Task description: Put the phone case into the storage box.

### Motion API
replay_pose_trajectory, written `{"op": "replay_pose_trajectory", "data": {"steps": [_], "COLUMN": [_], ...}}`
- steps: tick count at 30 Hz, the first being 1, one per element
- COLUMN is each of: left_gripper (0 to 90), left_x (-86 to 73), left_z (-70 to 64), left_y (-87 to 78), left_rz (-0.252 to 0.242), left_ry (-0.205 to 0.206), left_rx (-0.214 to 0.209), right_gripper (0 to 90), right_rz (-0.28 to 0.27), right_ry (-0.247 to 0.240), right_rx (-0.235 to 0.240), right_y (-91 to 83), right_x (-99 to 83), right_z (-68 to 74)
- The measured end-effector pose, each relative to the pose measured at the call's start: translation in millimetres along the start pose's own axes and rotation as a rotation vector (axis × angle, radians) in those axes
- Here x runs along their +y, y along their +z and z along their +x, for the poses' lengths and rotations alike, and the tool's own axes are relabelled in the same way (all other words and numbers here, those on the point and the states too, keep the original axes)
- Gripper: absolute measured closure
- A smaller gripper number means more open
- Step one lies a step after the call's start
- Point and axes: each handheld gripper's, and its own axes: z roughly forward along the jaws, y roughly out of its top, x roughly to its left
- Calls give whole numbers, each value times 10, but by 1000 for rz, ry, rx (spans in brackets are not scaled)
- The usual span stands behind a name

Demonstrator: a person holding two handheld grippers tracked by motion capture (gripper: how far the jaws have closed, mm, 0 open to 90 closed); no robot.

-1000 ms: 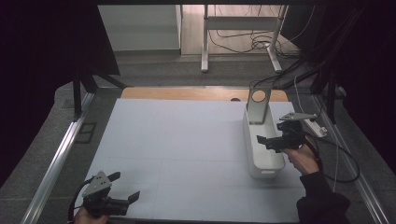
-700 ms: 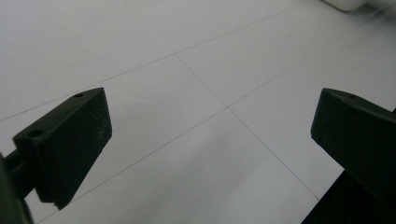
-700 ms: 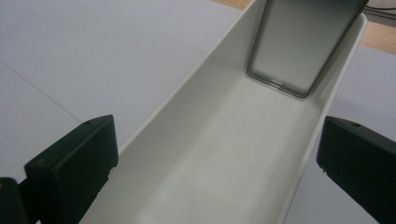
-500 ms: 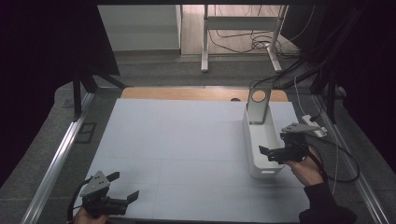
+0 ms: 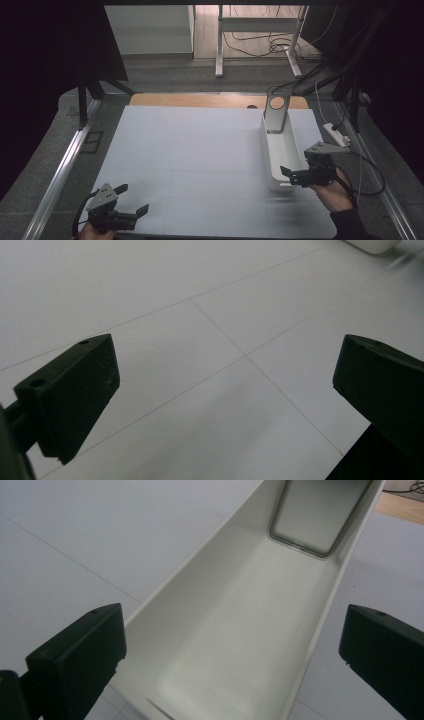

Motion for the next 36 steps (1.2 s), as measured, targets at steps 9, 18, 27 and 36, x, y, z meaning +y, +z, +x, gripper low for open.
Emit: {"op": "replay_pose_trajectory", "data": {"steps": [9,18,27,36], "left_gripper": [0,0,0,0], "left_x": [1,2,3,5], "left_z": [-1,-5,-2,-4], "left_y": [0,4,5,8], "left_rz": [1,3,5,9], "left_ry": [1,3,0,2], "left_rx": [0,3,2,2], "right_gripper": [0,0,0,0], "right_rz": [-19,-27,-41,-41], "right_ry": [10,27,52,72], "right_rx": [-10,-35,-44,-47], "right_y": [-146,-288,-418,-506], "right_x": [-105,-298,-437,-602], "right_z": [52,48,68,115]}}
